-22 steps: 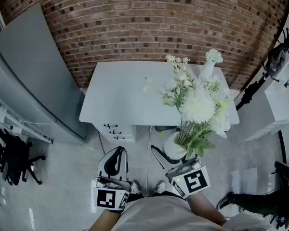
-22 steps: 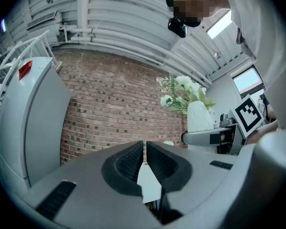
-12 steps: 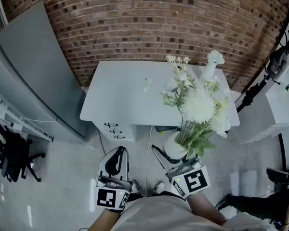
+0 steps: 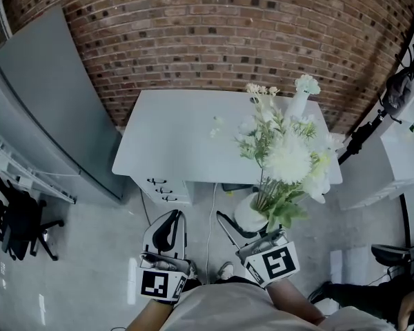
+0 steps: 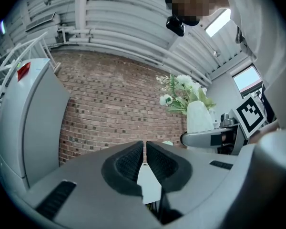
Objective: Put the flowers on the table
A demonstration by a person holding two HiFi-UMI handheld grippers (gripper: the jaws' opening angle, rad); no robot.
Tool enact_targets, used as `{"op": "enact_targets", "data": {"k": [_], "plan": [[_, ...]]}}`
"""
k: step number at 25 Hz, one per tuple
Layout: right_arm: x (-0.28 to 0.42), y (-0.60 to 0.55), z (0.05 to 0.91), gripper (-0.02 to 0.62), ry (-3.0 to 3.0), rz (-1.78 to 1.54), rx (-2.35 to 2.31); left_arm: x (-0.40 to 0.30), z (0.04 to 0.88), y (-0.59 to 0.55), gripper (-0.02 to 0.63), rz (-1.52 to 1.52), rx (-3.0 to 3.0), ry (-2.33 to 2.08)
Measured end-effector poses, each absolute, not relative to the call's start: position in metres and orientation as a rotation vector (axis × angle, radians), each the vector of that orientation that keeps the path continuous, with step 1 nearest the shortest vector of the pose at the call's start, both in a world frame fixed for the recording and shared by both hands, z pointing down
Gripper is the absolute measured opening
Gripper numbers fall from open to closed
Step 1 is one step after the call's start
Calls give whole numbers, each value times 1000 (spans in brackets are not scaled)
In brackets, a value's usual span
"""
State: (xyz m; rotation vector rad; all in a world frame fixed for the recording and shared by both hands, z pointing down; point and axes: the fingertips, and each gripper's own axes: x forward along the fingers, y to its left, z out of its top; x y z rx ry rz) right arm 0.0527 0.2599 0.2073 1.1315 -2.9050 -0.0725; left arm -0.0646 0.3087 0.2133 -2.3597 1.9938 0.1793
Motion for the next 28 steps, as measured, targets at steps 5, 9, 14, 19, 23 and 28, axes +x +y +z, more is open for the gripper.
{"op": "enact_targets", "data": {"k": [5, 9, 14, 19, 23, 28], "plan": [[70, 249, 210, 399, -2900, -88, 1133, -46, 224, 299, 26, 164, -2352, 2016], [84, 238, 211, 399, -2905, -106, 1122, -36, 227, 288, 26, 157, -2307, 2059], [104, 222, 214, 399, -2907, -99, 1135, -31, 222, 280, 26, 170, -2234, 2105], [115, 216, 218, 399, -2911, -99, 1119, -29, 229, 278, 26, 157, -2204, 2156], [119, 210, 216, 399, -2922, -99, 1118, -28, 229, 275, 26, 148, -2191, 2170], [119, 204, 217, 399, -2924, -91, 1123, -28, 230, 269, 26, 136, -2195, 2168]]}}
